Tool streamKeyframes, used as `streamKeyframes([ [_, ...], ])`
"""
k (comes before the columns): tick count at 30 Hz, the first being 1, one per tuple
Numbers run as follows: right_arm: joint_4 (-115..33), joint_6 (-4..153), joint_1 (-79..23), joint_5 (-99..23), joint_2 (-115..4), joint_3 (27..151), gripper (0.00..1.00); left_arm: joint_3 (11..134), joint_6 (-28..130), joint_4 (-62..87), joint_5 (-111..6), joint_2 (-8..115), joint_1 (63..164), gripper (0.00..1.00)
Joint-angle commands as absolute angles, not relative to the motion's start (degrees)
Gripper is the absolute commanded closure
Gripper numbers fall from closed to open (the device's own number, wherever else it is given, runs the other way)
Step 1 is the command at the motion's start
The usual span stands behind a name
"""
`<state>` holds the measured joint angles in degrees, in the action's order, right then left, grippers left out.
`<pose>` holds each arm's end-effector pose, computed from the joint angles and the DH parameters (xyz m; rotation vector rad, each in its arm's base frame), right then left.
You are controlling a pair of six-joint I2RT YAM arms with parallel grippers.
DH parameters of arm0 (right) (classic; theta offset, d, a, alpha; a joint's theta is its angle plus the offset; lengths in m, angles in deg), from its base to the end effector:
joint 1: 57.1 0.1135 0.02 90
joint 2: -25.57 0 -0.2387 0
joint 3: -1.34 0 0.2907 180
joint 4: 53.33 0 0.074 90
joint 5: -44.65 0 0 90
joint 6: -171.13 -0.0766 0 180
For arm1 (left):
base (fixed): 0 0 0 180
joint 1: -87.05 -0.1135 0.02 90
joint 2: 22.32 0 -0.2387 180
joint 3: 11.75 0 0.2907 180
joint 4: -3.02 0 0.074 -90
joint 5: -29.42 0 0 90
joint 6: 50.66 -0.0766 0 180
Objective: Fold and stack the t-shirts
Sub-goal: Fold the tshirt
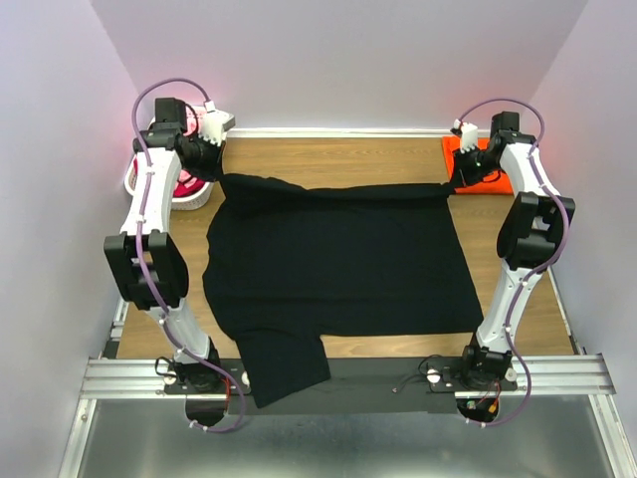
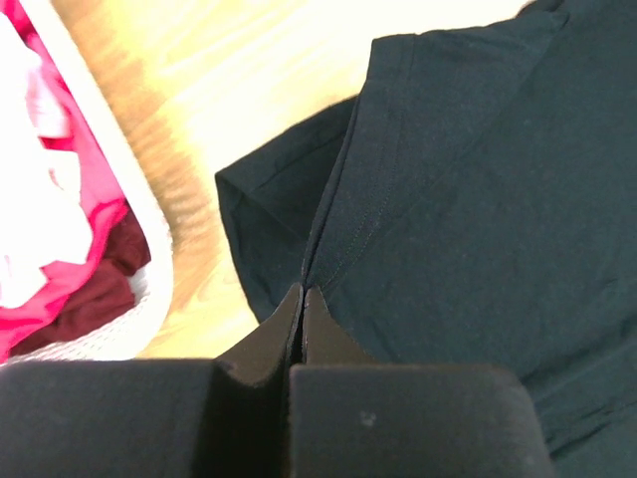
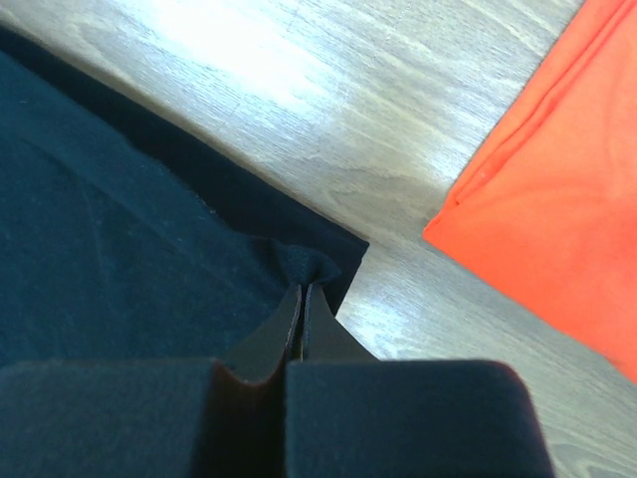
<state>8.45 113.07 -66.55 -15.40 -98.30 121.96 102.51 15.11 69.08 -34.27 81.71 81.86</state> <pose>0.5020 -0.0448 0.1680 -0.6386 2.4456 0.4339 0.4453 0.0064 0.2787 0.5746 2.3698 -0.3600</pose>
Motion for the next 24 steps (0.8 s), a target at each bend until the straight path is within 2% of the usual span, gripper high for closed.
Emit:
streamKeyframes([
  [1,9.7,112.8,-66.9,-13.7,-97.4,123.7,0.99,104.3,14.1,71.4,-32.9,78.1,81.2,1.00],
  [12,10.3,114.0,-66.9,-12.9,-95.1,122.5,0.99,101.5,14.5,72.8,-34.3,72.9,81.3,1.00],
  [24,10.6,116.8,-67.0,-13.3,-92.0,118.0,0.99,88.7,15.0,72.1,-34.9,65.8,81.8,1.00],
])
